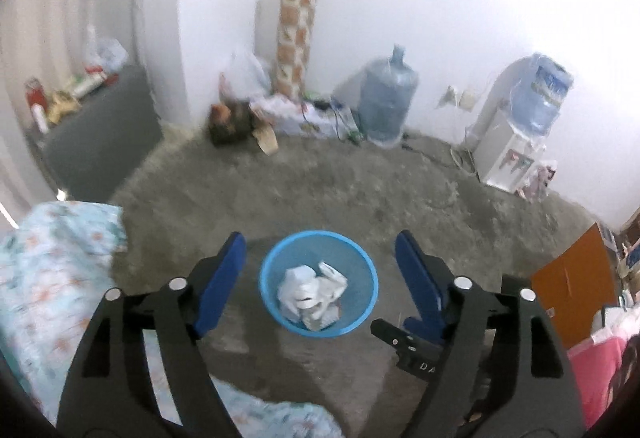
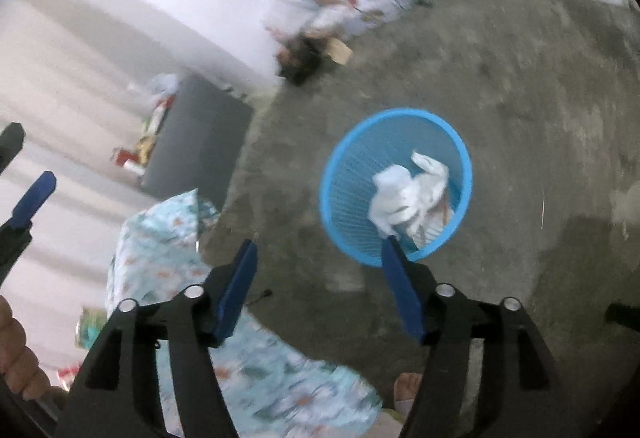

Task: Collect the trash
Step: 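Bring both open tools back over the bed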

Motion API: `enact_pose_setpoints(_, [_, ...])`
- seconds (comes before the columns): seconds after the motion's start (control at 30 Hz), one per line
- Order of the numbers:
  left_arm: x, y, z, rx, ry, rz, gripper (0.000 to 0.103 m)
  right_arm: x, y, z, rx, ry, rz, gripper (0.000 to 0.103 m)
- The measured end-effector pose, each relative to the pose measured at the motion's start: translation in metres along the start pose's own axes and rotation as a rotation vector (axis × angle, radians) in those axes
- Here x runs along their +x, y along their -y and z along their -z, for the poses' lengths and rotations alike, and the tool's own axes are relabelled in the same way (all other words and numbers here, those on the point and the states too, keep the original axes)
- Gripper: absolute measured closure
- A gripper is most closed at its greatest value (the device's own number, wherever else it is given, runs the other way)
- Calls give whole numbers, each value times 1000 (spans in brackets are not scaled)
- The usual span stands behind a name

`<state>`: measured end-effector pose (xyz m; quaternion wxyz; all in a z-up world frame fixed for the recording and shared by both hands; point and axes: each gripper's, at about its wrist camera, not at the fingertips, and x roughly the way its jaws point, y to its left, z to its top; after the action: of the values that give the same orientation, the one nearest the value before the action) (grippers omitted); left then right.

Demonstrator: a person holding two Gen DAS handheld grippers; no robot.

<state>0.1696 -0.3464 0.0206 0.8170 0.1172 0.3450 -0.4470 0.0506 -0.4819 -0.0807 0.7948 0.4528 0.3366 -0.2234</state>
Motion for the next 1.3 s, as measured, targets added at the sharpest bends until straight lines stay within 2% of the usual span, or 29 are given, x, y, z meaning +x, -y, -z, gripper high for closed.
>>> enact_pose_setpoints(0.17, [-104,-6,31,-19,107,-42,21,-46,-62,20,-169,21,-23,23])
enact_pose_setpoints(0.27, [-153,-12,53,-34,148,-89,20,-66,-93,39,-248,18,-30,19])
enact_pose_setpoints(0.5, [-239,-40,106,-101,208,-216,20,-85,-147,91,-395,-27,-32,16])
enact_pose_setpoints(0.8, [-295,-74,158,-169,218,-351,20,-89,-199,149,-567,-60,32,11])
enact_pose_setpoints(0.97, [-313,-92,180,-204,226,-420,20,-94,-222,177,-703,-20,89,7])
enact_pose_setpoints(1.2, [-327,-110,206,-250,225,-463,20,-100,-243,196,-854,68,170,7])
enact_pose_setpoints(1.3, [-329,-117,218,-256,216,-483,20,-103,-244,199,-871,83,144,7])
